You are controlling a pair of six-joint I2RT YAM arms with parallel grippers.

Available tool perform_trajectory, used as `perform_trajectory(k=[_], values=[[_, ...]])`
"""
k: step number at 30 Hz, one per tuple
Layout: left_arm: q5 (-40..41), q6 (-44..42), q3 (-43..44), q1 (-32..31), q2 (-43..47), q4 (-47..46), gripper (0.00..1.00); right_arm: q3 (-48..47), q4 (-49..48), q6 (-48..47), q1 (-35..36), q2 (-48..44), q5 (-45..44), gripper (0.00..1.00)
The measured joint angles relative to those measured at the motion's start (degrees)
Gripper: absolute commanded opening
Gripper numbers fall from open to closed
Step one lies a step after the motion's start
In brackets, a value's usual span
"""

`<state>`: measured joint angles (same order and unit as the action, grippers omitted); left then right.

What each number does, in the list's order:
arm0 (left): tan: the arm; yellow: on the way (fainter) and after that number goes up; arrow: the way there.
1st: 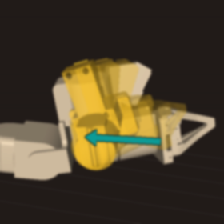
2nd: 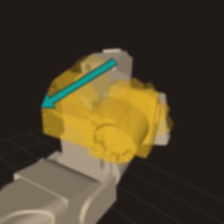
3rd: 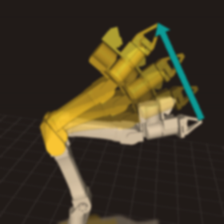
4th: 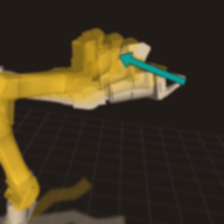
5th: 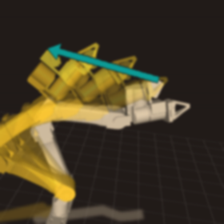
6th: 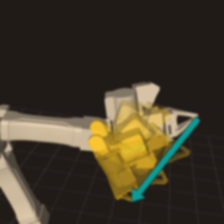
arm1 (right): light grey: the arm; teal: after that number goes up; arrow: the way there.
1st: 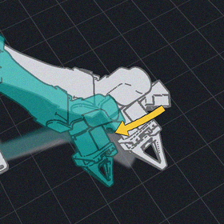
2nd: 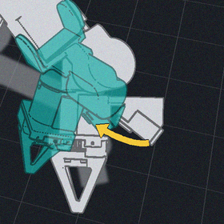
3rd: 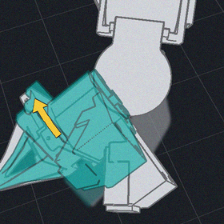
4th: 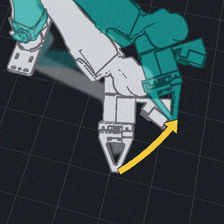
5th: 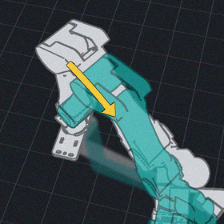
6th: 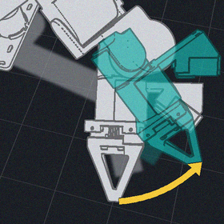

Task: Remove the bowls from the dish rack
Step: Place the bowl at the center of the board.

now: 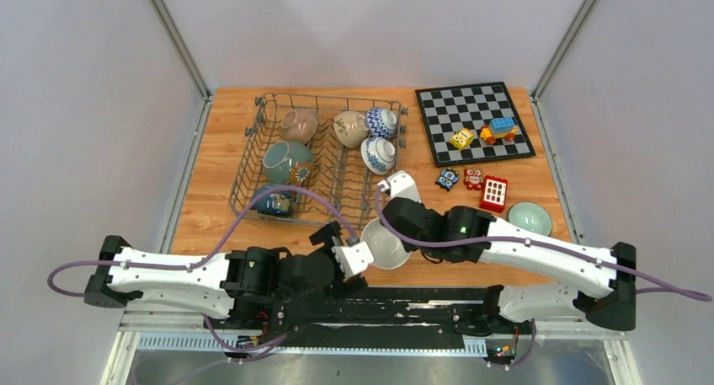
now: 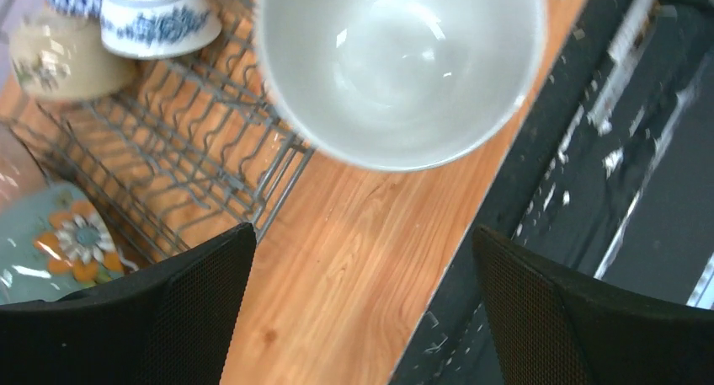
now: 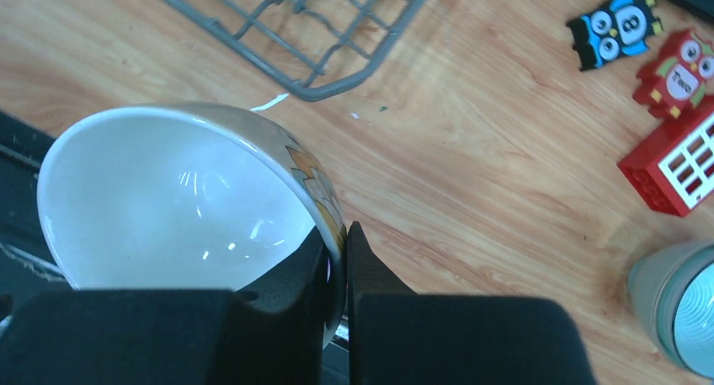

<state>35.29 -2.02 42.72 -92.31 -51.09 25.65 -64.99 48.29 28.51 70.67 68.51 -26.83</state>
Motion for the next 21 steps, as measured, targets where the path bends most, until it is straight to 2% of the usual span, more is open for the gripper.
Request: perform_trajectory(k=[7, 11, 16, 21], values=[[-5.0, 19.6, 1.6, 14.7, -0.2, -4.1, 0.99, 6.4, -2.6, 3.8, -4.9, -7.7, -2.2, 0.04], [-6.6, 35.4, 7.7, 23.4, -5.5, -2.4, 0.92, 7.3, -3.8, 5.6, -5.9, -8.4, -2.2, 0.04], [-8.7, 49.5, 12.9, 25.6, -12.6, -0.7, 0.83, 7.3, -6.0, 8.0, -6.0, -8.0, -2.2, 0.03], [-7.8, 54.9, 17.6, 25.6, -17.0, 4.1, 0.63, 7.3, -7.3, 9.8, -6.3, -7.6, -2.3, 0.04]])
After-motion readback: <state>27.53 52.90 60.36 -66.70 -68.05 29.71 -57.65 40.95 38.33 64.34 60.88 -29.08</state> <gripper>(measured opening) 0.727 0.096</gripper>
